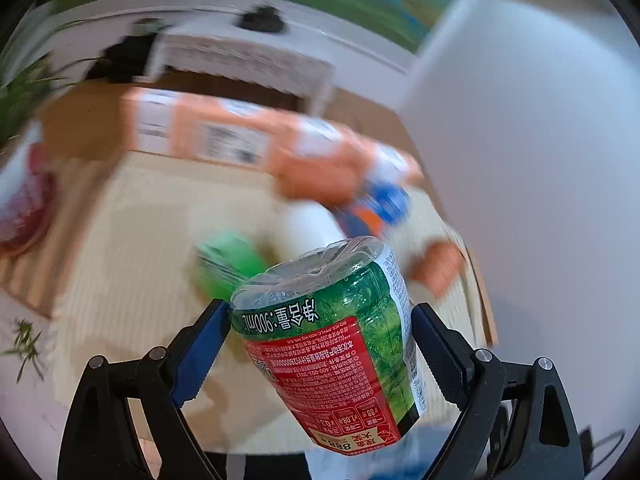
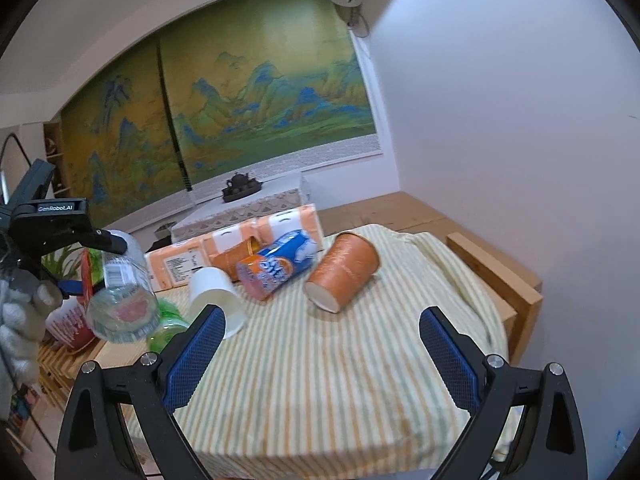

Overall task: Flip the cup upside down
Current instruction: 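Lift the green tea bottle off the table with the left gripper, then close the right gripper on the bottle while the left gripper opens and releases it, then rotate the held bottle upright with the right gripper, cap end up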

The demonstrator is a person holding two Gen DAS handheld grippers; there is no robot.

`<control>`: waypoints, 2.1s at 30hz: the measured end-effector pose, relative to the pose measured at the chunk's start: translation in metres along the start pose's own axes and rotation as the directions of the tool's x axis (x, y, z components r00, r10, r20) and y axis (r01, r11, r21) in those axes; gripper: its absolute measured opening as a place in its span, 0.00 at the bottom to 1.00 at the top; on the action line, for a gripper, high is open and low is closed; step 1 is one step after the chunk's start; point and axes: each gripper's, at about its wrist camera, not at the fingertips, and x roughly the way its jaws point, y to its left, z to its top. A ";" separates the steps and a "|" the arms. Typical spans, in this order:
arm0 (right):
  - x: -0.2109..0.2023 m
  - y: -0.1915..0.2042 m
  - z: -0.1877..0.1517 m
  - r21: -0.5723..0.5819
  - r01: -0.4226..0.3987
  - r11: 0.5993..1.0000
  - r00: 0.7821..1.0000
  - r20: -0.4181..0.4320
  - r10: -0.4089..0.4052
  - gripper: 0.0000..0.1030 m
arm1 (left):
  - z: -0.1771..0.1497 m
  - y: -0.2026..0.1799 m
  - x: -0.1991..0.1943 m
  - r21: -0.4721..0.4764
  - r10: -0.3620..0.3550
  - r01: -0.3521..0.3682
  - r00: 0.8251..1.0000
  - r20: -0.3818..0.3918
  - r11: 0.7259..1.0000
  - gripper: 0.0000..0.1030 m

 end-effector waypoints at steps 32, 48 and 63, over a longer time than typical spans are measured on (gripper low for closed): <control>0.012 -0.028 0.027 0.023 -0.054 0.998 0.985 -0.165 0.057 0.93 | -0.036 -0.059 0.044 0.246 -0.072 0.096 0.992 -0.105 0.964 0.95; 0.105 0.052 0.056 -0.225 -0.289 0.931 0.837 -0.530 0.132 0.93 | -0.104 0.041 -0.035 0.234 0.067 -0.081 0.996 0.064 0.969 0.97; 0.173 0.093 0.047 -0.264 -0.385 0.884 0.608 -0.793 0.028 0.93 | -0.117 0.087 -0.040 0.132 0.084 -0.094 0.994 0.073 0.987 0.97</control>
